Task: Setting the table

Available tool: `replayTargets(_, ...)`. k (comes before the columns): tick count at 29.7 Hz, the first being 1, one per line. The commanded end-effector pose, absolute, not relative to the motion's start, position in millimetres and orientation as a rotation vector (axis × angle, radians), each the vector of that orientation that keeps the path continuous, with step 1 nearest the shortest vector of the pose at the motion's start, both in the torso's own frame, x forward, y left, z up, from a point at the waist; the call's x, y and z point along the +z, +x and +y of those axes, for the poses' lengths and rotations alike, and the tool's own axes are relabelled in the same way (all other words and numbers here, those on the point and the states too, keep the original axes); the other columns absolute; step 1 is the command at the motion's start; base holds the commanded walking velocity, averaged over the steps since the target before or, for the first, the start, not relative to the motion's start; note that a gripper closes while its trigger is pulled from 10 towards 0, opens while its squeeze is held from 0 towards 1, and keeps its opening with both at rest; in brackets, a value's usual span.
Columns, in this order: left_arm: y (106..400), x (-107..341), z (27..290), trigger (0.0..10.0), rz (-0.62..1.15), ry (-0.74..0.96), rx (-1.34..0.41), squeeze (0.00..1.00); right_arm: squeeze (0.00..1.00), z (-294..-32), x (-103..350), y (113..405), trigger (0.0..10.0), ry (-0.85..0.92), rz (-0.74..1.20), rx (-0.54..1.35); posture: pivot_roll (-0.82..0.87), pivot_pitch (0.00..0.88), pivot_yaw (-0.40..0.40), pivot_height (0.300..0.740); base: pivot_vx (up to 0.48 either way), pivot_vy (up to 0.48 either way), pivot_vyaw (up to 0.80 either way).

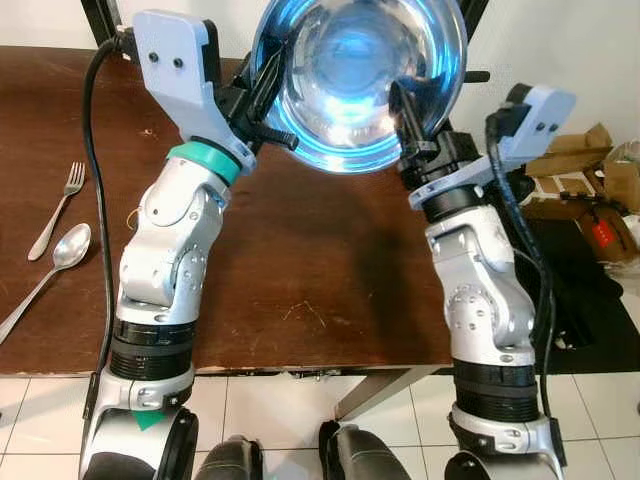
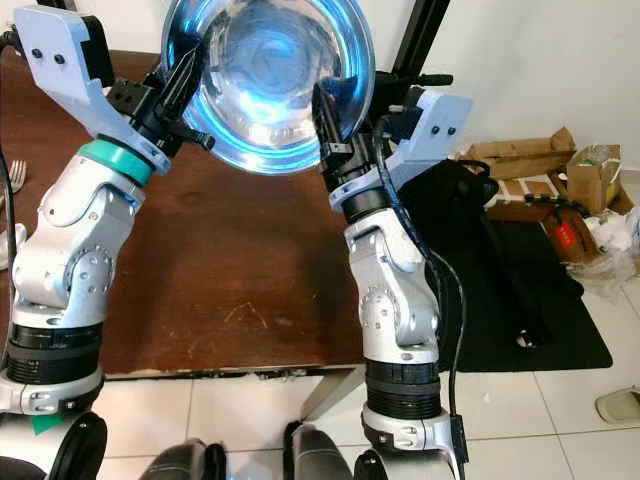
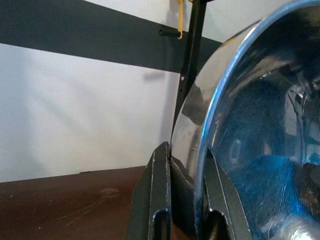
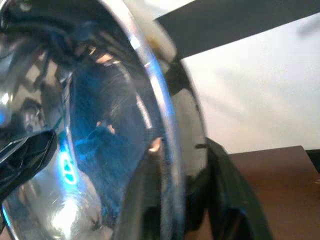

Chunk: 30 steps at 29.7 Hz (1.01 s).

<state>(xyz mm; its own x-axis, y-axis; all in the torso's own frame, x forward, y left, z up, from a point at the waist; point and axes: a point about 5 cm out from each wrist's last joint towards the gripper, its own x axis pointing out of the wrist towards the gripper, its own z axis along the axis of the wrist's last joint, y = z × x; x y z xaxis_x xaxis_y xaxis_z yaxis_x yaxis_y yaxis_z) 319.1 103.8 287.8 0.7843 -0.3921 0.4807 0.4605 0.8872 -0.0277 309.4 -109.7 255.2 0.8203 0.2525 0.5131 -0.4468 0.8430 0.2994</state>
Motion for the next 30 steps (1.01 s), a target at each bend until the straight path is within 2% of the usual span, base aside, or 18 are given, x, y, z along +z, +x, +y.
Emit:
replayTargets(1, 316.5, 287.1, 96.3, 10.0, -0.479, -0.149, -0.51, 0.0, 0.0, -109.9, 260.0, 305.6, 0.0, 0.443, -0.512, 0.405, -0.02, 0.0, -0.032, 0.74, 0.0, 0.0, 0.0)
replayTargets(18, 312.7, 286.2, 92.7, 10.0, -0.463, -0.133, -0.538, 0.0, 0.0, -106.4, 261.0, 302.6, 0.0, 0.45, -0.525, 0.447, -0.02, 0.0, -0.032, 0.74, 0.0, 0.0, 0.0)
replayTargets(19, 312.4, 283.4, 91.5, 10.0, -0.456, -0.125, -0.54, 1.0, 0.0, -106.0, 260.1, 302.1, 0.0, 0.448, -0.522, 0.451, -0.02, 0.0, -0.032, 0.74, 0.0, 0.0, 0.0)
replayTargets(27, 306.1, 277.0, 86.3, 10.0, -0.438, -0.102, -0.618, 1.0, 0.0, -105.9, 255.1, 301.2, 0.0, 0.44, -0.509, 0.444, -0.02, 0.002, -0.027, 0.74, 0.0, 0.0, 0.0)
replayTargets(30, 301.1, 277.8, 92.3, 10.0, -0.437, -0.115, -0.638, 1.0, 0.0, -109.5, 250.8, 301.7, 0.0, 0.432, -0.498, 0.42, -0.01, 0.006, -0.027, 0.74, 0.0, 0.0, 0.0)
